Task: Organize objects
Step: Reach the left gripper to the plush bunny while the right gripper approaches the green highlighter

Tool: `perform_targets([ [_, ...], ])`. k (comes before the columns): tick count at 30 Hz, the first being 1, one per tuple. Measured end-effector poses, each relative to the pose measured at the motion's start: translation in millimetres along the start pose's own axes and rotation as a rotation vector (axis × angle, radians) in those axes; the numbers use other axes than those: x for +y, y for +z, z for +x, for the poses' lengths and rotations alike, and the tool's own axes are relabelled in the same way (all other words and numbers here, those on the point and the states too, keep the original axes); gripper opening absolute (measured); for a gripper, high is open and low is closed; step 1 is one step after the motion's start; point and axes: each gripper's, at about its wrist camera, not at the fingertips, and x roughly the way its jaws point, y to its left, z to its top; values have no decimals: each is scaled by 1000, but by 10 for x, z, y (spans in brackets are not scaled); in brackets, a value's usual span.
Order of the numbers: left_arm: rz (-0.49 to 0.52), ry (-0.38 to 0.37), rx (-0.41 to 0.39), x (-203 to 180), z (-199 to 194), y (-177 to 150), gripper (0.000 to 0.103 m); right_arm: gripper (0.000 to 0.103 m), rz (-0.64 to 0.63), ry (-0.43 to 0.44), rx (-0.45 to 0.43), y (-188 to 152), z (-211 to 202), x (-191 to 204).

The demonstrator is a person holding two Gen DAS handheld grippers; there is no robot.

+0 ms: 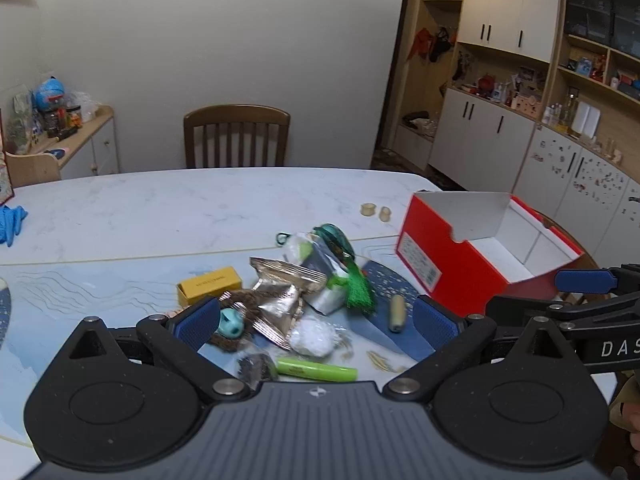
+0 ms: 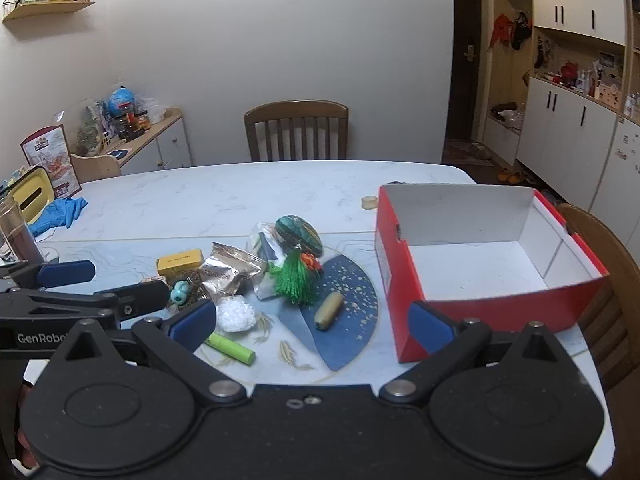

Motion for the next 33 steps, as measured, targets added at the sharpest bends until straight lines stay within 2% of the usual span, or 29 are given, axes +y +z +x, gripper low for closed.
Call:
perform_targets([
  [10,-15,33,-17,78,114,80,103,101,-31,50,11,115,216,32],
  [16,-9,44,1,86,219,110,103,101,-49,74,22,164,318,26],
  [27,-31,48,41,164,416,105,103,94,-69,121,55,187,498,39],
  [33,-23,76,48,211,499,74,103,90,-75,132,101,170,635,38],
])
